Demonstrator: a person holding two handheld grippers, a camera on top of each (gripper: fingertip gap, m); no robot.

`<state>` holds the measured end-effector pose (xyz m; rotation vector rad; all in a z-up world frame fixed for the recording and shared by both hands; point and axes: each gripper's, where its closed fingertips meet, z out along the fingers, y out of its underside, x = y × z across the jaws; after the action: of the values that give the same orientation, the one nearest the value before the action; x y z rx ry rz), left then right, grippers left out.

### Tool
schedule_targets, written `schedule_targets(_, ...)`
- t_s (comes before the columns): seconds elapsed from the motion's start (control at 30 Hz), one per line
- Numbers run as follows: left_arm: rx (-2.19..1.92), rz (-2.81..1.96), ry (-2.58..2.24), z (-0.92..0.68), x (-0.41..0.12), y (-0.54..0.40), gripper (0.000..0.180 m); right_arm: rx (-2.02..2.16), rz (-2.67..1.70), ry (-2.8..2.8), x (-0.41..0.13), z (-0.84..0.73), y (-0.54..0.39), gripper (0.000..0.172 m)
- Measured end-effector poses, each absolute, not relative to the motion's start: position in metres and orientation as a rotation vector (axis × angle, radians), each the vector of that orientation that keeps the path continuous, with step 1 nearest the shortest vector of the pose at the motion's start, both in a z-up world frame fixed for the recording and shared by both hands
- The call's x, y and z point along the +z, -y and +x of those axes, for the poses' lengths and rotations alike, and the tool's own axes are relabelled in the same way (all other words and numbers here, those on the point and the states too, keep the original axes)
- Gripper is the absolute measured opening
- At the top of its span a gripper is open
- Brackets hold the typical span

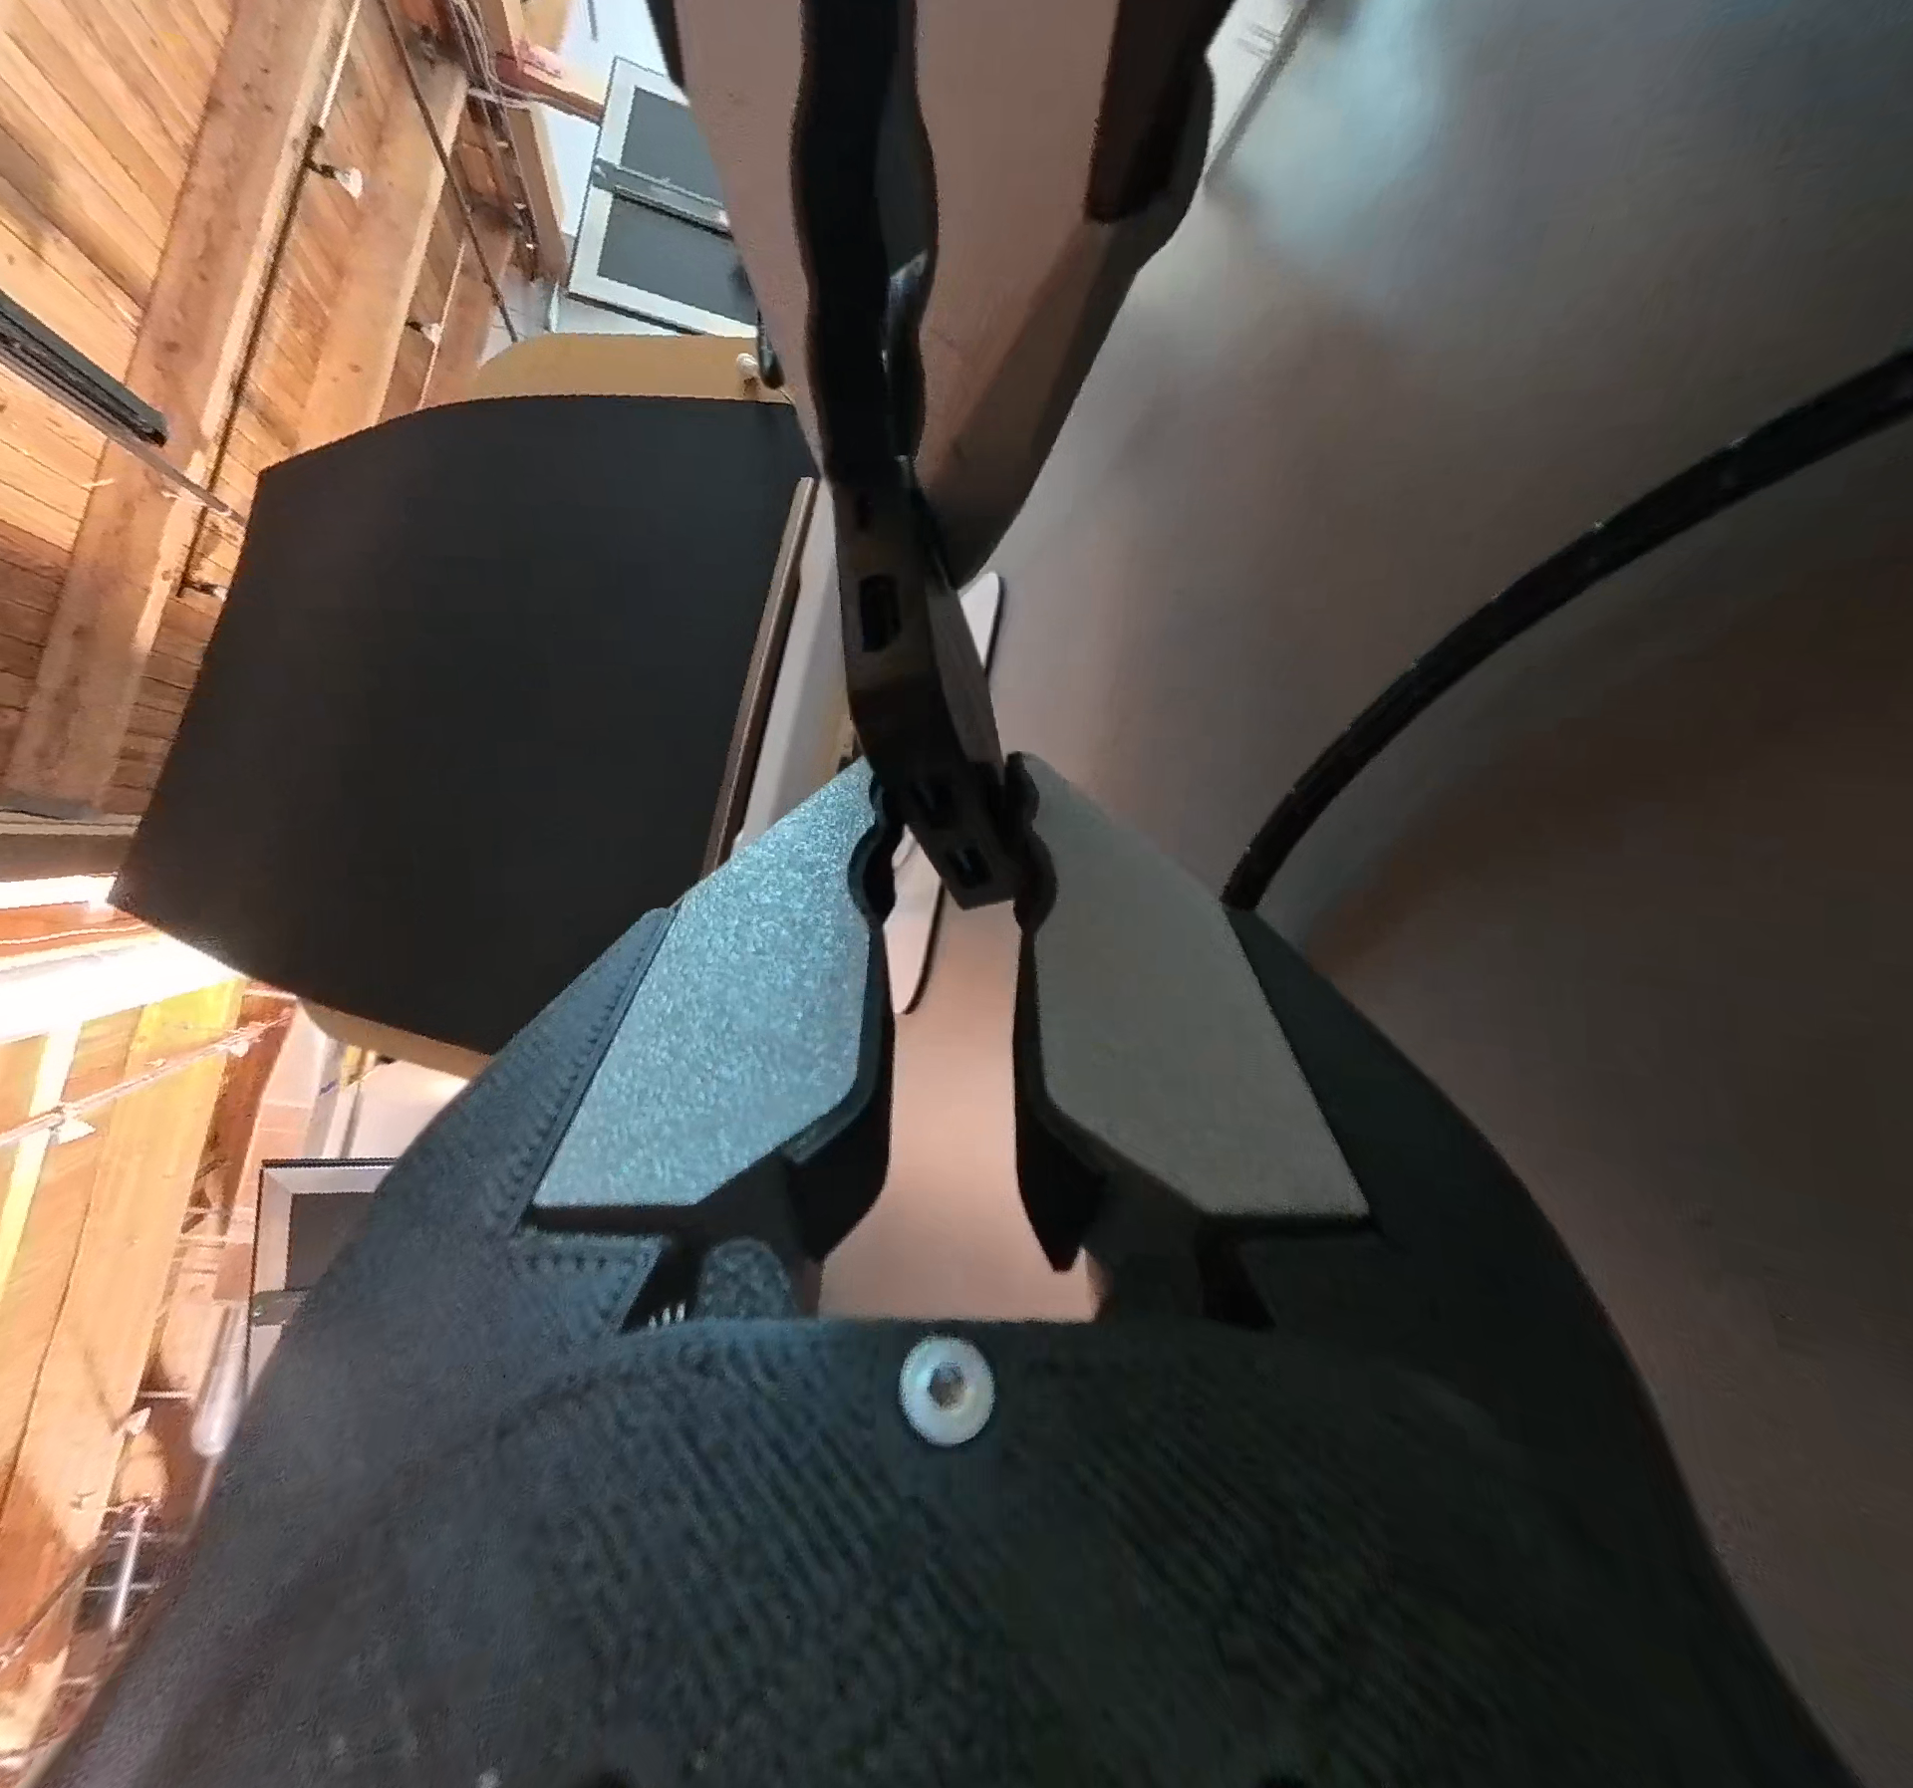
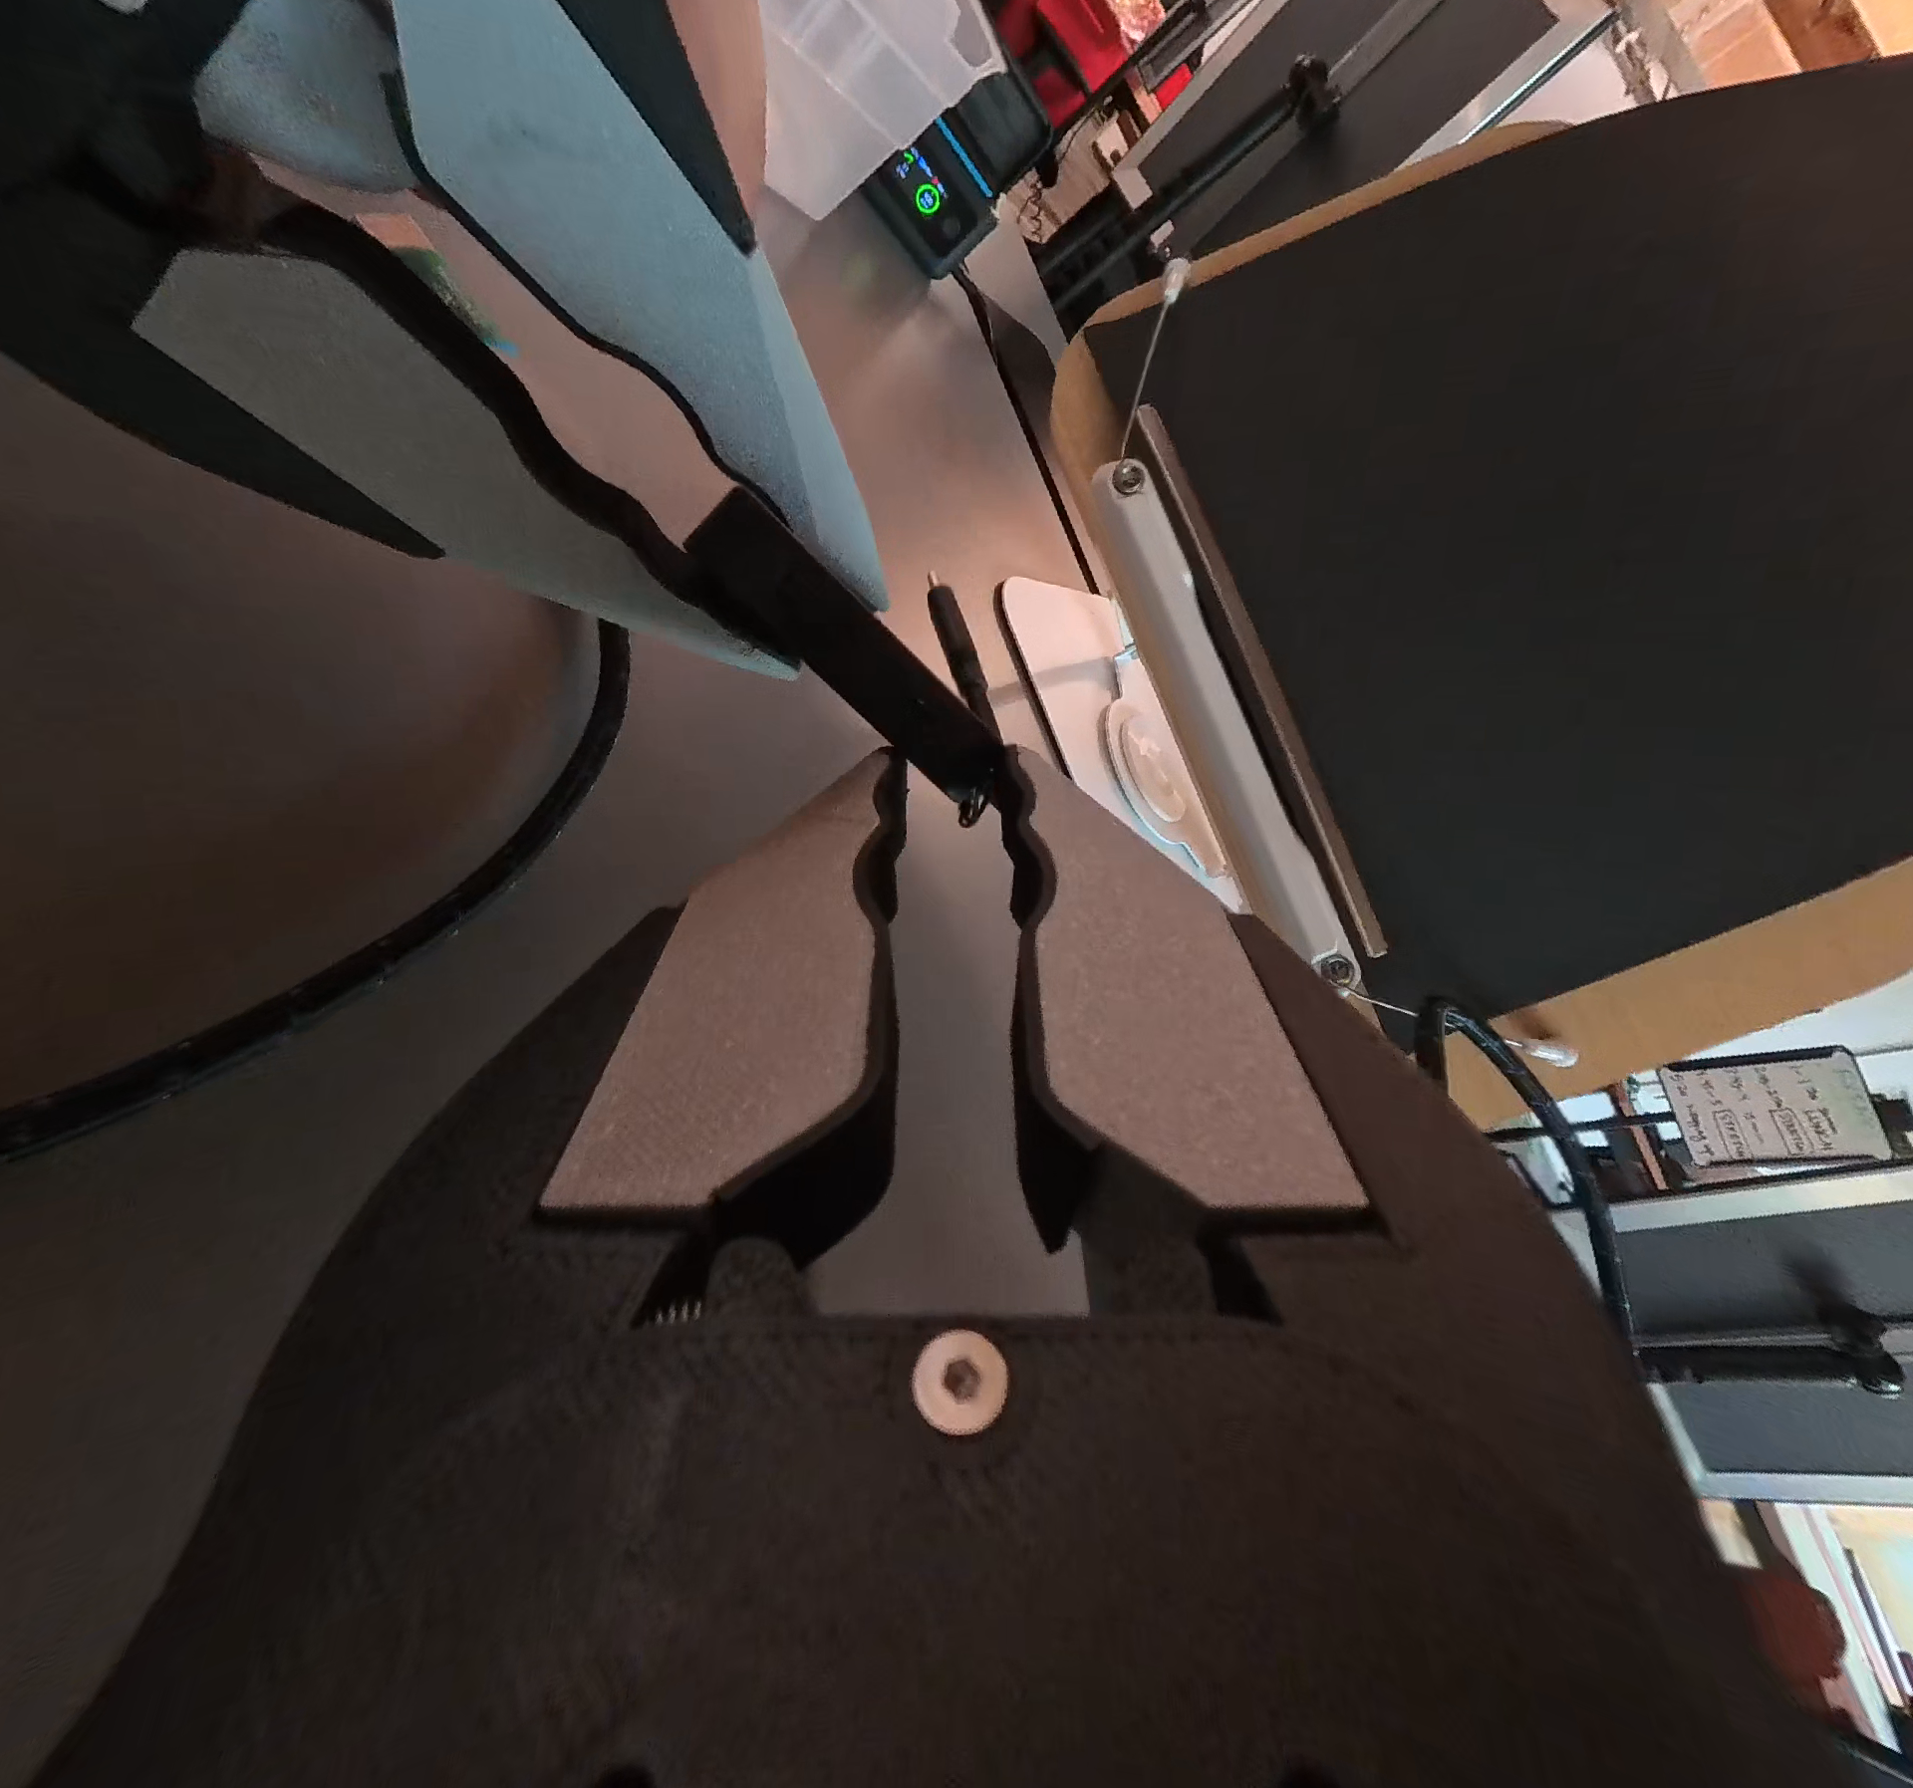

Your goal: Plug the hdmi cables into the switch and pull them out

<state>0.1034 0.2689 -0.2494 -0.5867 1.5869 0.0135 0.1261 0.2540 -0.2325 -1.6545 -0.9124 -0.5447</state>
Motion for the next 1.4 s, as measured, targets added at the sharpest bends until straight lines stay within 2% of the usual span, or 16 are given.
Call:
schedule_targets(0.4,0.017,-0.581,-1.569,0.101,-0.239,-0.271,0.012,-0.431,-1.693,0.898,-0.24,0.118,-0.253,0.016)
schedule_targets(0.47,0.201,-0.606,-1.472,0.089,-0.223,-0.306,0.011,-0.299,-1.765,0.861,-0.245,0.113,-0.251,0.0)
schedule_targets(0.63,0.268,-0.799,-1.339,0.053,-0.213,-0.365,0.011,0.009,-1.924,0.742,-0.26,0.106,-0.251,0.023)
schedule_targets(0.8,0.224,-0.781,-1.366,0.059,-0.217,-0.36,0.011,0.198,-1.982,0.704,-0.273,0.079,-0.257,0.026)
schedule_targets(1.17,0.228,-0.854,-1.308,0.054,-0.211,-0.367,0.011,0.171,-2.086,0.861,-0.305,0.059,-0.284,0.03)
schedule_targets(1.2,0.223,-0.854,-1.312,0.055,-0.212,-0.367,0.011,0.179,-2.102,0.876,-0.308,0.058,-0.284,0.026)
schedule_targets(1.3,0.222,-0.868,-1.318,0.057,-0.216,-0.367,0.011,0.116,-2.119,0.904,-0.311,0.064,-0.284,0.0)
schedule_targets(1.4,0.237,-0.895,-1.31,0.054,-0.217,-0.373,0.011,0.062,-2.167,0.939,-0.309,0.082,-0.272,0.0)
